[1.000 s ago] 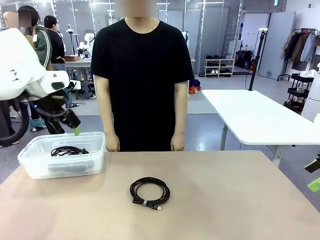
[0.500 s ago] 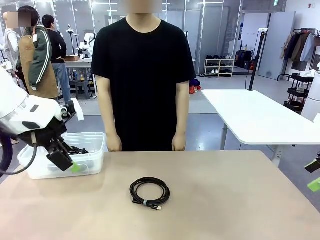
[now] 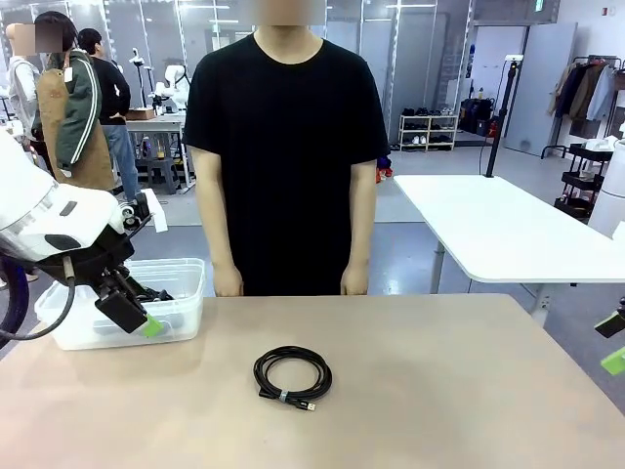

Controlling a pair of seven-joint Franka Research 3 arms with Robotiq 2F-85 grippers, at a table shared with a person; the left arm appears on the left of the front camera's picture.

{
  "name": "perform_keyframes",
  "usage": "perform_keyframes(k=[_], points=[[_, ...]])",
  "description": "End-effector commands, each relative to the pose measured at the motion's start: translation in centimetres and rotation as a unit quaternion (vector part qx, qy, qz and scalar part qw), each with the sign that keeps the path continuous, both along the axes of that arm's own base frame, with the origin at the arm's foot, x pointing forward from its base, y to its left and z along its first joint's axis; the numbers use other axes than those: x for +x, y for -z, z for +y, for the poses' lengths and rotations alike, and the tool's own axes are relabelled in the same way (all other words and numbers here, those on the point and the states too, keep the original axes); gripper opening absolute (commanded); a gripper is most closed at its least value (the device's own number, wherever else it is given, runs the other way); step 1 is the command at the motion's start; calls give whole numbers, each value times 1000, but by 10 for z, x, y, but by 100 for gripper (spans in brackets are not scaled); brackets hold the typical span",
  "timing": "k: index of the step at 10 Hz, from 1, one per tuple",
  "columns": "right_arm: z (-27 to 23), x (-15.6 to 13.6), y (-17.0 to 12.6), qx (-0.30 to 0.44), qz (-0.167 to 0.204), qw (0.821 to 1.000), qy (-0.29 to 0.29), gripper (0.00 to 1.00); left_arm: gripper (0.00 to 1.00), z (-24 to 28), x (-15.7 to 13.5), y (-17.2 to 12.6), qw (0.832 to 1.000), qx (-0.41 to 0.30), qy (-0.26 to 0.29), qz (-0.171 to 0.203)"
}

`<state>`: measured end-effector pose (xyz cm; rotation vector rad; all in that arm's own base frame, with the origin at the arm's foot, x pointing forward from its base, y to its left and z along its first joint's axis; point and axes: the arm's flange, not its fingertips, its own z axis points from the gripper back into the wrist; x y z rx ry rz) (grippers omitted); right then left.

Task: Organize and store the cables.
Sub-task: Place the USB Extension Cable into the Organizing box.

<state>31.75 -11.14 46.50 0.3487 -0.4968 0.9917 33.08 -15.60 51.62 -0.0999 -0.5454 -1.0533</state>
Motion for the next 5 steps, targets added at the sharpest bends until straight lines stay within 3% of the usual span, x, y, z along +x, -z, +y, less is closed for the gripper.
perform_keyframes(k=[1,2,3,5], points=[[1,1,-1,3,3,1000,7,100,100,2,0,1,1000,2,5,-3],[1,1,-1,3,3,1000,7,100,100,0,0,0,1000,0,0,0],[1,1,-1,3,3,1000,7,100,100,-35,2,0,997,12,66,-23],[1,1,-1,3,3,1000,7,100,100,-89,13,18,991,28,124,-30]])
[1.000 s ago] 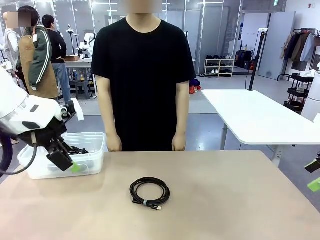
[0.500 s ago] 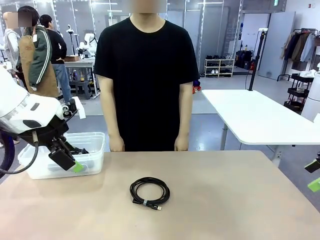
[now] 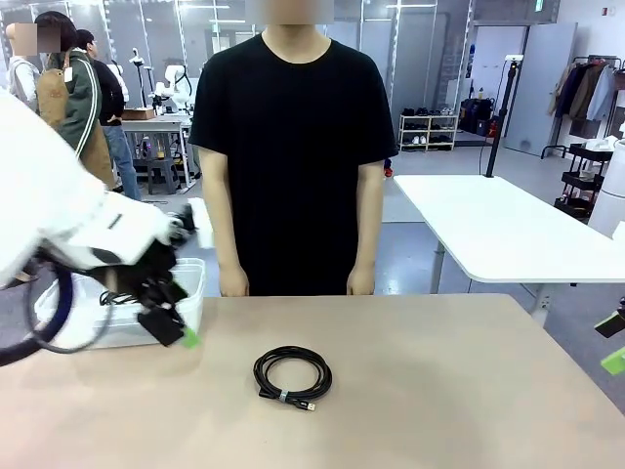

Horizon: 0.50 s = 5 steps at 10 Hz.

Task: Organize and store the cables.
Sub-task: Place the USB Extension Cable into the Organizing box.

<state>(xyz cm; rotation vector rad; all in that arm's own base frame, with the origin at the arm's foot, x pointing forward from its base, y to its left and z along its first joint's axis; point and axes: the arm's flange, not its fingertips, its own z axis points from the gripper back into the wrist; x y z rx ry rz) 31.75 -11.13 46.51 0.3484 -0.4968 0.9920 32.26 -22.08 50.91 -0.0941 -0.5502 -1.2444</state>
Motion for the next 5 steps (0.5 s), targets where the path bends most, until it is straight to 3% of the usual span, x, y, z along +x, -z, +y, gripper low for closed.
perform_keyframes(k=[1,4,5], points=[[1,1,-1,3,3,1000,7,100,100,-47,25,20,998,15,63,-15],[1,1,-1,3,3,1000,7,100,100,-120,43,73,976,112,186,-33],[1,1,-1,3,3,1000,7,100,100,-136,50,89,969,141,199,-24]])
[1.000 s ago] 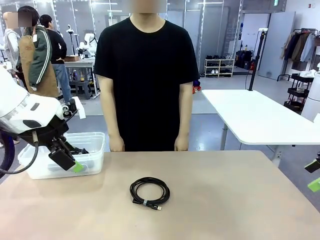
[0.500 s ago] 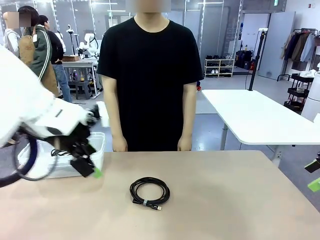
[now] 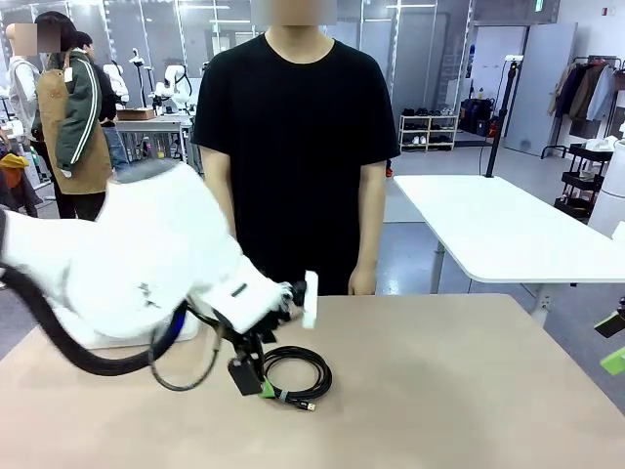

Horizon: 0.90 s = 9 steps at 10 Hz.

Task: Organize and store the cables.
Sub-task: Place the USB Extension Cable into the Organizing box.

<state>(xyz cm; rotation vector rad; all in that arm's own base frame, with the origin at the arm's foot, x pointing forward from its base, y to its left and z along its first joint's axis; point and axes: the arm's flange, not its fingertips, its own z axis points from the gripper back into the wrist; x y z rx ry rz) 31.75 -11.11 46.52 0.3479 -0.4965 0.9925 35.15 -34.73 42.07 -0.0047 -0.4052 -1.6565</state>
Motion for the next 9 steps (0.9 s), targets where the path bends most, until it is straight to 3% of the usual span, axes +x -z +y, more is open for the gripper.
perform_keyframes(k=[1,4,6,8,9], points=[[1,1,-1,4,3,1000,7,100,100,-27,34,17,998,58,21,-20],[1,1,-1,4,3,1000,7,100,100,-52,64,52,995,90,25,39],[1,1,-1,4,3,1000,7,100,100,-62,81,77,990,131,25,40],[1,1,-1,4,3,1000,7,100,100,-58,91,89,989,131,22,69],[1,1,-1,4,3,1000,7,100,100,-54,97,94,988,137,17,63]])
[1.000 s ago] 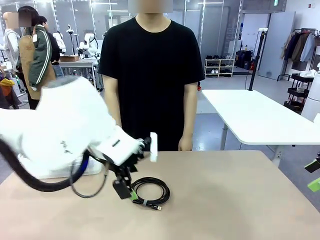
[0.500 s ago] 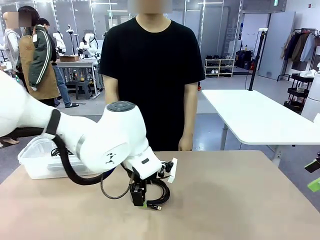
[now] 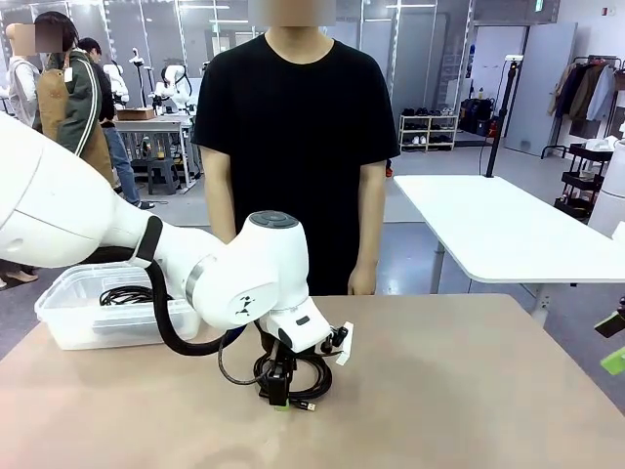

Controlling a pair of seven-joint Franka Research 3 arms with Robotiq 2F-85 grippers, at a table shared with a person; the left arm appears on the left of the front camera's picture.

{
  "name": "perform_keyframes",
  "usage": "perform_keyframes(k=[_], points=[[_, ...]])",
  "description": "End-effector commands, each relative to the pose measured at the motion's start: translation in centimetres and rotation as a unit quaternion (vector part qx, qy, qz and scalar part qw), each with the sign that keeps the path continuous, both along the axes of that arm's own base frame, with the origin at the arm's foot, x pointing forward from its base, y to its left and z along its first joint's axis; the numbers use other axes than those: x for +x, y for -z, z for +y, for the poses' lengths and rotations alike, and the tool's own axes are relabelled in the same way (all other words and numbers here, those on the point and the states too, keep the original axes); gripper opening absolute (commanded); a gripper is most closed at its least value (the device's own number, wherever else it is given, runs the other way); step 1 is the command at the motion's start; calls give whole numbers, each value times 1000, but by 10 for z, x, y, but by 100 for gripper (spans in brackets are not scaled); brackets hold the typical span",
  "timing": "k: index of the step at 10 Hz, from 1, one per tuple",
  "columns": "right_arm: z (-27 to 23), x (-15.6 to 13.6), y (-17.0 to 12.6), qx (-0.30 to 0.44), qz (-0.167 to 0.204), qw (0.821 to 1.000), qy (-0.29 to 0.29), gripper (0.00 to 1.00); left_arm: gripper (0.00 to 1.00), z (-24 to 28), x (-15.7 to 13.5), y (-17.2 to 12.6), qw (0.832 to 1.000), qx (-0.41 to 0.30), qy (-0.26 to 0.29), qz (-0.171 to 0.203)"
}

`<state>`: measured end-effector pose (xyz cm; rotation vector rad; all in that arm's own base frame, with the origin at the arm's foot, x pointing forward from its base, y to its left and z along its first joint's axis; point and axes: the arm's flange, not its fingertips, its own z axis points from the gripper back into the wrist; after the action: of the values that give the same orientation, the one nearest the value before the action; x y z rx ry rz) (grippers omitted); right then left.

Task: Organize and store the cables.
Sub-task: Place the USB Extension Cable into the Organizing box.

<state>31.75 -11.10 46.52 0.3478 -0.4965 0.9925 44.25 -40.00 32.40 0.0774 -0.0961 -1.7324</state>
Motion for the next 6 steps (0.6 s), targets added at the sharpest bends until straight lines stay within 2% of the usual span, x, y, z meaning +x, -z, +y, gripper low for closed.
perform_keyframes(k=[1,4,5,6], points=[[1,1,-1,4,3,1000,7,100,100,1,11,3,1000,0,-15,-1],[1,1,-1,4,3,1000,7,100,100,2,13,10,1000,6,-24,5],[1,1,-1,4,3,1000,7,100,96,2,16,10,999,-3,-27,18],[1,1,-1,4,3,1000,7,100,65,2,16,11,999,-7,-24,23]])
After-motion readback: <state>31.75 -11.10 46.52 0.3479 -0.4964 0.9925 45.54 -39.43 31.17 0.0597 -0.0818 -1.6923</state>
